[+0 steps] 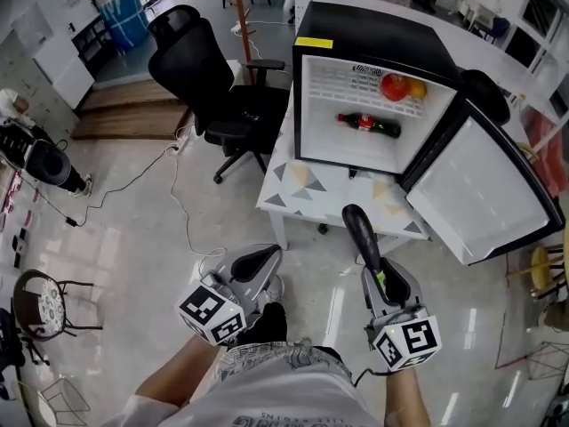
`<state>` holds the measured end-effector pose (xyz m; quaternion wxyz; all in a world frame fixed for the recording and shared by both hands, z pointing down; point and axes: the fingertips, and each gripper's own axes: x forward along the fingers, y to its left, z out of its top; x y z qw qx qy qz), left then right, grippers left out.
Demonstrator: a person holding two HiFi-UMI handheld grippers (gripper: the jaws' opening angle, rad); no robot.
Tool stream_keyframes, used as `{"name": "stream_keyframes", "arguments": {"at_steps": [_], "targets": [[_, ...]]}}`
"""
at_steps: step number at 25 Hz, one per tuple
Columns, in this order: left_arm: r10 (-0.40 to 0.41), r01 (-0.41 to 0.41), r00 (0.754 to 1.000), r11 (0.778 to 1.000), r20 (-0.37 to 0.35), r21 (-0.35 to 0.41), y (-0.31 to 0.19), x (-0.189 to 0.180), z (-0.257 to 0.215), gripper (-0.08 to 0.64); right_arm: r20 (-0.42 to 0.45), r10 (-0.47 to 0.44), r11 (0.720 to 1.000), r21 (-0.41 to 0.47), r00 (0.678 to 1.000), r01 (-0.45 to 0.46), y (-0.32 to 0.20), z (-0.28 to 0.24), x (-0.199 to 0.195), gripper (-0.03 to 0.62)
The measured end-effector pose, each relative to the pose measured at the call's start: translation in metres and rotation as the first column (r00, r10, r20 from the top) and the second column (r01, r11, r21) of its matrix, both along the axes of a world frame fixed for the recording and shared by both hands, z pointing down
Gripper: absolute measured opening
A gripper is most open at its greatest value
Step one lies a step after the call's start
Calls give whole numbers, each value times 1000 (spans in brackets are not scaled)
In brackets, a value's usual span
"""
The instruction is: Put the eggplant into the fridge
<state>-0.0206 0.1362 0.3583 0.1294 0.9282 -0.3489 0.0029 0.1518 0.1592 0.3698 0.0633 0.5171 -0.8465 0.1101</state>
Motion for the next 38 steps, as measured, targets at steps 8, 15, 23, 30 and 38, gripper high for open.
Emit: {"name": "stream_keyframes", "arguments": {"at_steps": [8,15,23,30,38], "targets": [[32,-32,999,999,-3,-26,-67,-11,7,8,-2,23,999,-26,1000,-23,-65,7,-12,130],[74,-74,997,997,-2,-37,-121,-22,7,8,-9,56,997,-44,998,-57,-112,8,-27,130],[110,-111,993,993,-30,-44,-177,-46,4,8,-24,101,994,-44,995,-102,-162,2,-50,130],[136,-137,990,990,-31,-41,-214,-64,2,8,-28,125,992,-28,992,-126,-201,-3,-69,130],[137,-139,990,989,-34,-43,-237,-71,4,8,-43,143,990,0,989,-143,-235,-9,-72,130]]}}
